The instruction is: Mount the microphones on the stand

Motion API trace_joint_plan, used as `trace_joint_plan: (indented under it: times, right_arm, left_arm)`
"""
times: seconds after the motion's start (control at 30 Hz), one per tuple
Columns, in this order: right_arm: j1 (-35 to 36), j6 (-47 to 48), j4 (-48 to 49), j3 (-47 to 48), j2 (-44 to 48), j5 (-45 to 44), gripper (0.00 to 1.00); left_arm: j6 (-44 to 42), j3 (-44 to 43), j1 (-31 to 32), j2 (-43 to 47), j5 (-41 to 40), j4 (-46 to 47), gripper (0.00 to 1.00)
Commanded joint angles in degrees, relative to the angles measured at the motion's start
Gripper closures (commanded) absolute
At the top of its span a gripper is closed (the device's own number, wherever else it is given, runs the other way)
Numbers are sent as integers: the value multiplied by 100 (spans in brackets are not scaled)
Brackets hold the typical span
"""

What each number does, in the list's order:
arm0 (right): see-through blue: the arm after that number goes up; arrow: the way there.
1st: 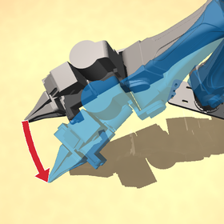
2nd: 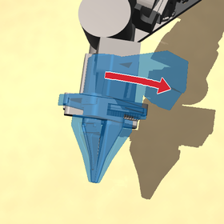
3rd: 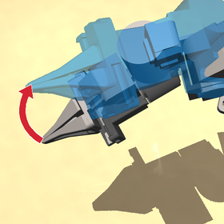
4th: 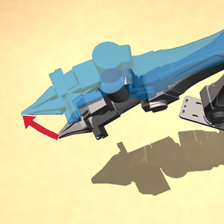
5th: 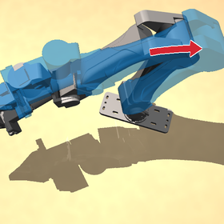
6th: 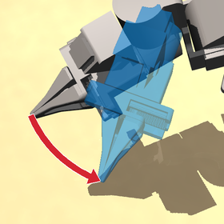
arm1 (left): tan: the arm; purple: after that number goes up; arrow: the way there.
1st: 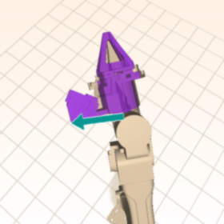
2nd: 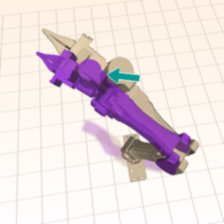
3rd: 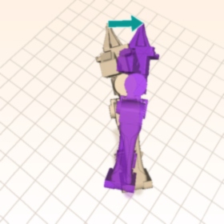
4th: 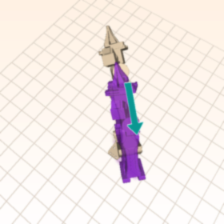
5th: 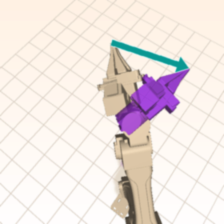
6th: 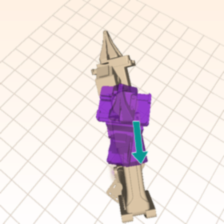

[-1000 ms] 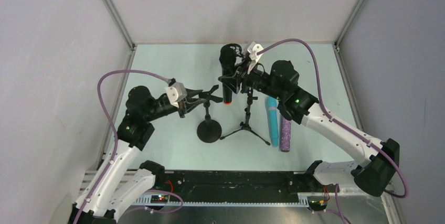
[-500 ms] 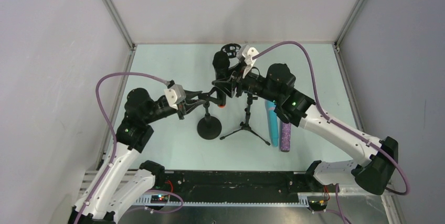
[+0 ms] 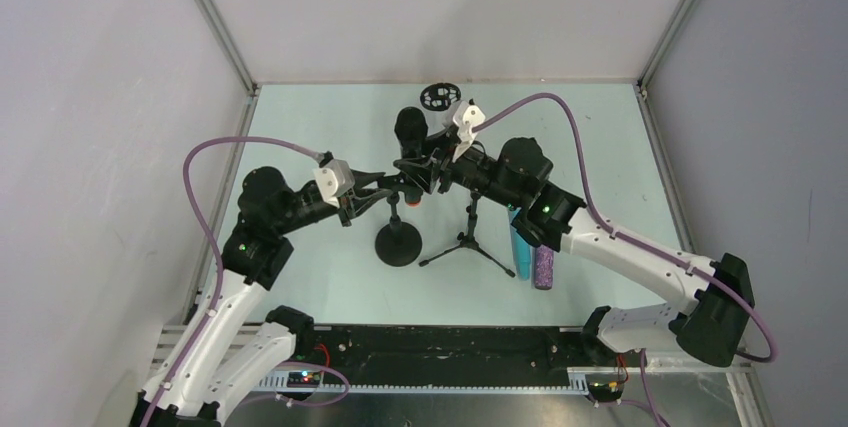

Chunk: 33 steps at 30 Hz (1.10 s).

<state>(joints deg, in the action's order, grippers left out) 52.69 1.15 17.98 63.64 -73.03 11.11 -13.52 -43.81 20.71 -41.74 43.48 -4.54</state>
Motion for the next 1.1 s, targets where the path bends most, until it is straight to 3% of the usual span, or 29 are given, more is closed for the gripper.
trace_joint_plan:
  times: [0.0, 0.33, 0.47, 0.53, 0.63, 0.67, 0.73, 1.0, 1.07]
  right_arm:
    - [74, 52, 794, -12, -25, -199, 100]
    - [96, -40, 903, -52, -54, -285, 100]
    - [110, -62, 893, -52, -63, -280, 100]
    - [118, -62, 878, -49, -63, -278, 100]
    - [119, -62, 850, -45, -72, -293, 100]
    - [115, -62, 848, -49, -73, -293, 100]
    - [119, -69, 852, -47, -77, -294, 100]
    - [127, -97, 907, -48, -112, -292, 100]
    - [130, -161, 920, -50, -124, -356, 95]
  left_arm:
    - [-39, 91, 22, 32, 74, 93, 100]
    - [45, 120, 24, 17, 34, 268, 97]
    - [139, 75, 26, -46, 80, 308, 66]
    - [175, 56, 28, -98, 128, 314, 45]
    - [190, 42, 21, -147, 162, 322, 23]
    - [191, 42, 21, -153, 154, 339, 9]
    - [186, 40, 21, -138, 157, 346, 1]
    - [200, 78, 21, -19, 43, 377, 0]
    - [219, 78, 23, 30, -18, 379, 0]
